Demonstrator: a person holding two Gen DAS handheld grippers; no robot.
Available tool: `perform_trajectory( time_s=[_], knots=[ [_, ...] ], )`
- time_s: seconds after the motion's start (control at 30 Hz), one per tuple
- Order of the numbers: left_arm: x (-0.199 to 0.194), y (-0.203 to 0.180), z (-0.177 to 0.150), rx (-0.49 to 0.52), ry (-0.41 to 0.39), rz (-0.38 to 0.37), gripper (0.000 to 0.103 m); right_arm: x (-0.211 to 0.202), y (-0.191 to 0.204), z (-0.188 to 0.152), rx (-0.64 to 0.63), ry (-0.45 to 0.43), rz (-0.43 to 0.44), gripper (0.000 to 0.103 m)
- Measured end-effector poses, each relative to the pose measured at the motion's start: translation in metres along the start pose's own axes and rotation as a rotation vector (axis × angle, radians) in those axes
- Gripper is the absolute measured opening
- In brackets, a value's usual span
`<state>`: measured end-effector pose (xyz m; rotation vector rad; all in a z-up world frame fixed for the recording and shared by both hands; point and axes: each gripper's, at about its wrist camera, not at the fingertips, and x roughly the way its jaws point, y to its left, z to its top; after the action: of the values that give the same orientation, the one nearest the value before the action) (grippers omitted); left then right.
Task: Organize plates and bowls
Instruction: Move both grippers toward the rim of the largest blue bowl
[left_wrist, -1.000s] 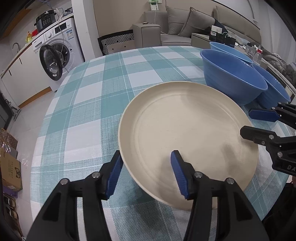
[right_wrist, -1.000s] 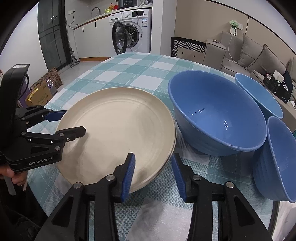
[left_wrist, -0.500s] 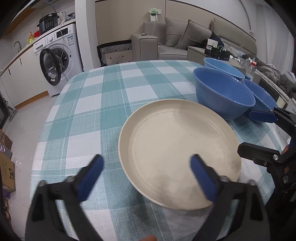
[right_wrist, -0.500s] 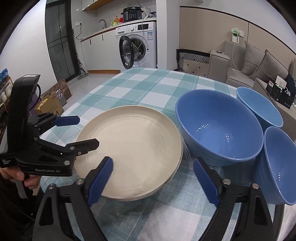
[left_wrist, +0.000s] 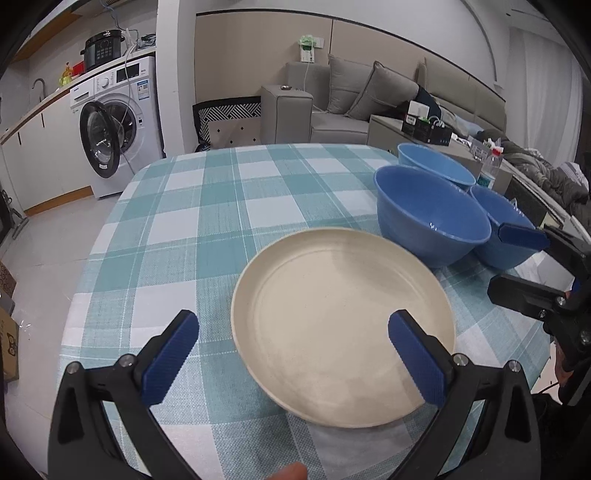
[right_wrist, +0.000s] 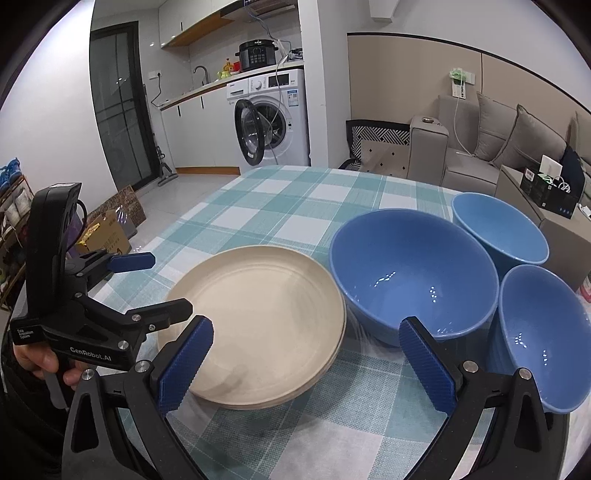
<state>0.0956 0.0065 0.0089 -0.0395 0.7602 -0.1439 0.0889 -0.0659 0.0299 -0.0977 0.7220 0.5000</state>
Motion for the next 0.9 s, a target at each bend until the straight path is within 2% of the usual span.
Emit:
perform_trajectory(
  time_s=[0.2,0.4,0.57,0.9],
  knots=[
    [-0.011,-0.005,0.012,-0.018,-0.041,-0.027,0.103,-0.022,-0.009,0.009,0.017,-0.045,-0.023,0.102],
    [-0.017,-0.026,0.031,0.018,-0.071,-0.042,0.103,-0.056,-0.03,0.021,0.079,-0.118,-0.046,0.102],
    [-0.02,-0.048,0.051,0.075,-0.099,-0.046,0.103,-0.082,-0.052,0.029,0.114,-0.158,-0.101,0.102],
    [-0.007,-0.074,0.089,0.099,-0.12,-0.072,0.103,-0.124,-0.095,0.036,0.146,-0.216,-0.215,0.102]
  ],
)
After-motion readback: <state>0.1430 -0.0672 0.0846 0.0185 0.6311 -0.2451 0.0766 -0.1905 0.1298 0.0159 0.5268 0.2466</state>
